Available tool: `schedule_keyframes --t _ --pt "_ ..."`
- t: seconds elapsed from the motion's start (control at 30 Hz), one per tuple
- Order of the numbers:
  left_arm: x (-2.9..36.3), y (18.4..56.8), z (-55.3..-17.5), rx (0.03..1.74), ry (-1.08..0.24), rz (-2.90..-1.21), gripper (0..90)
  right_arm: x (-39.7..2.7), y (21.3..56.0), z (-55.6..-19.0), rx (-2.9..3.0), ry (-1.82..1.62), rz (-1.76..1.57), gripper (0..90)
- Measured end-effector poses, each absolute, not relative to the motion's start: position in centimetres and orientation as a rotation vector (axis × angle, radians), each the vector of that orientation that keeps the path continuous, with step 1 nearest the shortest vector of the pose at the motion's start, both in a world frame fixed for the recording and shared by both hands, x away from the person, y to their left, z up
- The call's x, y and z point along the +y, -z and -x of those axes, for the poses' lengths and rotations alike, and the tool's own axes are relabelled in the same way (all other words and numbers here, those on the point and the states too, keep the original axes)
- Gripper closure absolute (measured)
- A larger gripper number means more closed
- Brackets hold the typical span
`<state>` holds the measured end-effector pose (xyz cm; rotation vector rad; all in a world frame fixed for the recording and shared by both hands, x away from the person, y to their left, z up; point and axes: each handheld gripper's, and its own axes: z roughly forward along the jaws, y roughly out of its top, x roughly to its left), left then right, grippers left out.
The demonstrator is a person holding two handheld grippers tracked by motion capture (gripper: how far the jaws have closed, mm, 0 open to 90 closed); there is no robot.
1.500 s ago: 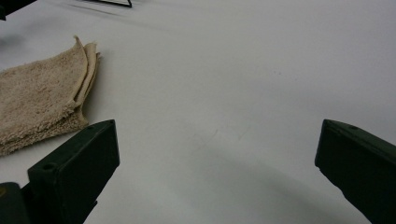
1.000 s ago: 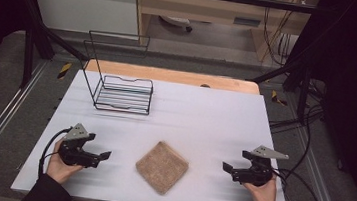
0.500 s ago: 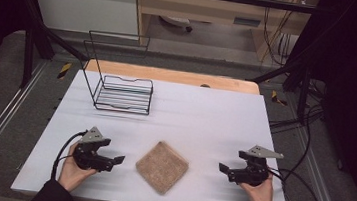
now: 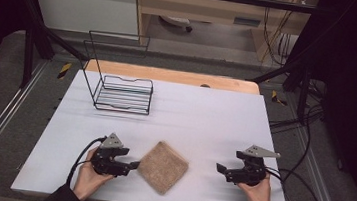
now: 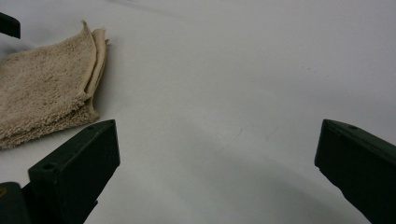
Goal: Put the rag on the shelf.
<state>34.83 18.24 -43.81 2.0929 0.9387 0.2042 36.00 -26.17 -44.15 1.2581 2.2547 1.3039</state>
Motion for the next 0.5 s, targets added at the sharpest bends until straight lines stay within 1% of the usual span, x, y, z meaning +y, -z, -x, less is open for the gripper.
schedule_keyframes --t 0.03,0.07,0.1,0.2,0.3,0.37,0.5 --pt "18.0 43.9 -34.8 0.94 -0.2 -2.099 37.4 -26.0 44.1 -36.0 2.262 -1.304 -1.248 0.9" --pt "17.7 44.0 -34.8 0.945 -0.198 -2.102 37.4 -26.0 44.1 -36.0 2.262 -1.304 -1.248 0.9" --pt "17.4 44.1 -34.8 0.949 -0.193 -2.106 43.2 -25.7 44.1 -36.0 2.276 -1.302 -1.245 1.1" --pt "17.0 44.4 -34.9 0.966 -0.183 -2.115 50.1 -25.5 44.1 -36.1 2.281 -1.299 -1.235 1.4" --pt "16.9 44.6 -35.1 0.985 -0.147 -2.105 56.6 -24.8 44.0 -36.1 2.304 -1.298 -1.229 2.6" --pt "16.9 44.7 -35.2 0.987 -0.128 -2.106 60.6 -24.4 43.9 -36.1 2.313 -1.3 -1.224 3.4" --pt "16.6 45.0 -35.2 0.994 -0.104 -2.106 65.9 -23.5 43.7 -36.2 2.33 -1.308 -1.203 5.4"
